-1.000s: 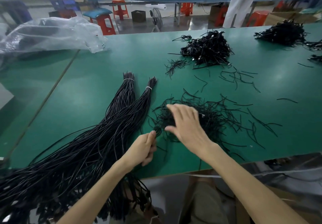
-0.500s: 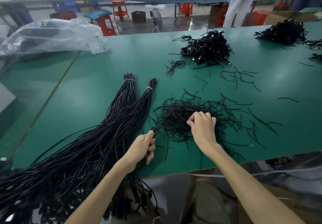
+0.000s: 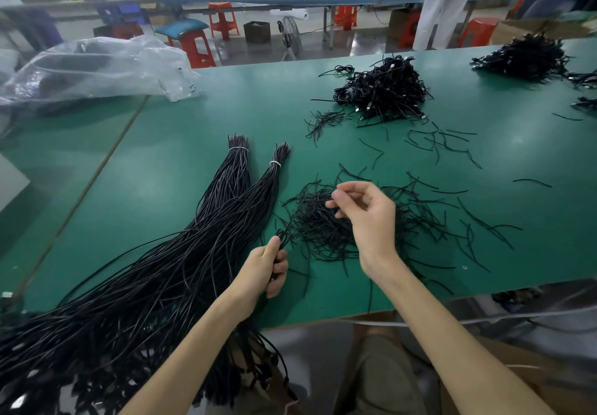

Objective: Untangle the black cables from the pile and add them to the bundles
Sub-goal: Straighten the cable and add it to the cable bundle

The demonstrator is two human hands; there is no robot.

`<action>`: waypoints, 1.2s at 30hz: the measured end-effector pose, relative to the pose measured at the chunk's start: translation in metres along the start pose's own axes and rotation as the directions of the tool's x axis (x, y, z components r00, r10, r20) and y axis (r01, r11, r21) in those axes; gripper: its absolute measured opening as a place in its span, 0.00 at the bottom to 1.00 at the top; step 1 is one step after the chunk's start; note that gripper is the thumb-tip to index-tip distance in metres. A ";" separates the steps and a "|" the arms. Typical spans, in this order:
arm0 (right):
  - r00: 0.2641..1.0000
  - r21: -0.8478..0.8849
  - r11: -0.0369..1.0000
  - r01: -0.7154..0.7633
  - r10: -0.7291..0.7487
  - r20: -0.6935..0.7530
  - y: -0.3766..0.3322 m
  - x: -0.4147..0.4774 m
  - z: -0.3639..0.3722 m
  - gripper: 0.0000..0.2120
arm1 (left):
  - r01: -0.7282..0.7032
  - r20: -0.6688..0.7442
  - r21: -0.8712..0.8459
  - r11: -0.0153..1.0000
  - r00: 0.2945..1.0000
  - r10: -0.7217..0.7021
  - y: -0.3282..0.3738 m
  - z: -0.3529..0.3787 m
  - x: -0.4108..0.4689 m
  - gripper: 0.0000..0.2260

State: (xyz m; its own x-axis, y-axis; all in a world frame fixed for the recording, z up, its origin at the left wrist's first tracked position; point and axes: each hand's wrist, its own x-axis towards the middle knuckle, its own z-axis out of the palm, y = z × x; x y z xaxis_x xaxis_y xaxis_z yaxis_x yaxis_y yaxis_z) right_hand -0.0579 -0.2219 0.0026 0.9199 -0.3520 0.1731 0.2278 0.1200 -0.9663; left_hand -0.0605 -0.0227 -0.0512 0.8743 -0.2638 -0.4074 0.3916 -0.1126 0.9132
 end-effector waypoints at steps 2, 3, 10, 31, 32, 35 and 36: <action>0.997 0.115 0.991 -0.063 0.057 0.054 0.003 -0.012 0.012 0.06 | 0.011 0.035 -0.080 0.997 0.999 -0.008 0.002 0.007 -0.003 0.20; 0.994 0.131 0.988 -0.079 0.069 0.082 0.006 -0.017 0.018 0.06 | 0.013 0.051 -0.115 0.993 0.999 -0.007 0.004 0.010 -0.005 0.20; 0.990 0.037 0.992 -0.122 0.119 0.071 0.037 -0.042 0.029 0.06 | -0.064 0.039 -0.106 0.992 0.997 0.069 0.010 0.019 -0.012 0.21; 0.802 -0.225 0.944 -0.241 0.324 0.502 0.027 -0.039 -0.022 0.23 | -0.155 0.191 0.163 0.974 0.974 0.123 0.013 0.003 -0.018 0.24; 0.782 -0.262 0.943 -0.203 0.317 0.536 0.023 -0.036 -0.023 0.24 | -0.153 0.228 0.203 0.967 0.968 0.105 0.015 0.002 -0.019 0.23; 0.737 -0.310 0.945 -0.105 0.283 0.613 0.020 -0.037 -0.013 0.27 | -0.163 0.330 0.263 0.951 0.941 0.070 0.016 0.004 -0.023 0.24; 0.734 -0.302 0.949 -0.093 0.270 0.623 0.021 -0.039 -0.010 0.27 | -0.159 0.350 0.253 0.954 0.935 0.063 0.016 0.005 -0.025 0.24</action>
State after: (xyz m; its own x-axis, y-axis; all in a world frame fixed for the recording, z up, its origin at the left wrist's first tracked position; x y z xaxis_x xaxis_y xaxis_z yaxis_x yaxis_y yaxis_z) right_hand -0.0920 -0.2146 -0.0263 0.9358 0.3522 -0.0154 0.0342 -0.1340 -0.9904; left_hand -0.0777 -0.0227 -0.0263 0.7414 -0.5890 -0.3216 0.1618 -0.3081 0.9375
